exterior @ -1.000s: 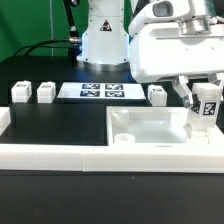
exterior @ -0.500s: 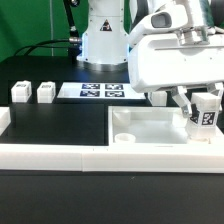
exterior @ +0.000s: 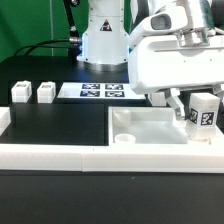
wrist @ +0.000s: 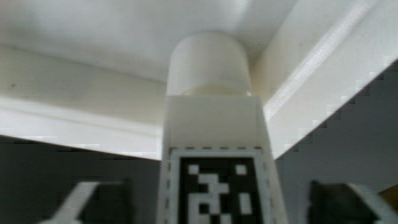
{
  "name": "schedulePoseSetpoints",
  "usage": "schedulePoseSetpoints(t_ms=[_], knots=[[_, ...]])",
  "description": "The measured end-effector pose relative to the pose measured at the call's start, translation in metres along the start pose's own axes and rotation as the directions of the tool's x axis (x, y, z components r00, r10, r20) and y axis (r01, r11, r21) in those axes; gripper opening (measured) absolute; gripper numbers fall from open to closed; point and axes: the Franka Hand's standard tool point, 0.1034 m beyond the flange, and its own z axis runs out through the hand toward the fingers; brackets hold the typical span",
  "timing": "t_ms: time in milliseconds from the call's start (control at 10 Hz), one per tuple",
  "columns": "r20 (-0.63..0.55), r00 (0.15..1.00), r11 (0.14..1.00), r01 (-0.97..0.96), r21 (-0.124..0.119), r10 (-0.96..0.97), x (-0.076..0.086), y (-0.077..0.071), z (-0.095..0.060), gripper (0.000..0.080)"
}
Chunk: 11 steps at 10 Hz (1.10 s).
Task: Assemble square table
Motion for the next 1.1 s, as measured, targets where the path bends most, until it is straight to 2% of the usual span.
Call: schedulePoseSetpoints(t_ms=[100,800,900,1000,1100], knots=[[0.000,1.000,1.000,0.000,0.000,0.000,0.000,0.000,0.000,0.0638],[0.002,1.000,1.000,0.001,0.000,-0.001,0.000,0.000,0.000,0.0649],[0.066,0.997,1.000,-0.029,0.005,0.028,0.002,0.002,-0.005,0.0649],[0.132,0.990,0.999,-0.051,0.009,0.049,0.029,0.012,-0.021,0.0649],[0.117,0.991,0.998,-0.068,-0.002,0.068,0.047,0.014,-0.030,0.0649]])
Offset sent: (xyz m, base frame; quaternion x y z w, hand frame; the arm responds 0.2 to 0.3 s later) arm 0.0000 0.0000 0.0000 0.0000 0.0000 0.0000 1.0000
